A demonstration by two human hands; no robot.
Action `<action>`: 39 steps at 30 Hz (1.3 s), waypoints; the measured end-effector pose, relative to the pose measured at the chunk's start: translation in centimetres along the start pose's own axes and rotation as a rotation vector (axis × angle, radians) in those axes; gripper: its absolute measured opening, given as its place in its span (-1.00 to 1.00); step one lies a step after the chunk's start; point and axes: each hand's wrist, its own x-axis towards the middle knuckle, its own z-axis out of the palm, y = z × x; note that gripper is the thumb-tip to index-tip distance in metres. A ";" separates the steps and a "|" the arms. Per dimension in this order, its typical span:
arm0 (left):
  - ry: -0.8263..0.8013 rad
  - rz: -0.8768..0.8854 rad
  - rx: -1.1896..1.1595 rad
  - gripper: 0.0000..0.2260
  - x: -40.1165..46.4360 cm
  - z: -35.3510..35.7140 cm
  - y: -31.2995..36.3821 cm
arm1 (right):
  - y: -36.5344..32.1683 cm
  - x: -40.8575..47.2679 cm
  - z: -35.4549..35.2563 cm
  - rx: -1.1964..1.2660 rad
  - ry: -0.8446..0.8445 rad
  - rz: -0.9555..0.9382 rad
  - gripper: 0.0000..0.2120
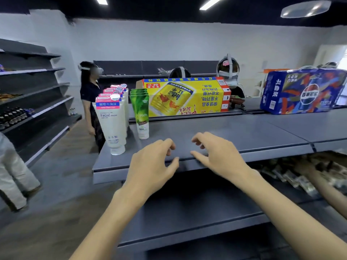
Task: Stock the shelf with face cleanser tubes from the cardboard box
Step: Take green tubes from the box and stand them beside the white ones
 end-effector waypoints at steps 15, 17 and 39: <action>-0.435 -0.119 -0.043 -0.79 -14.6 13.5 1.1 | 2.5 -18.5 10.9 0.102 -0.343 0.149 -0.68; -0.566 -0.155 0.001 -0.78 -17.5 15.7 0.5 | 2.6 -21.4 13.5 0.122 -0.458 0.207 -0.68; -1.126 -0.531 -0.214 -0.85 -36.5 24.1 -1.2 | 3.0 -38.4 29.6 0.305 -1.389 0.139 -0.51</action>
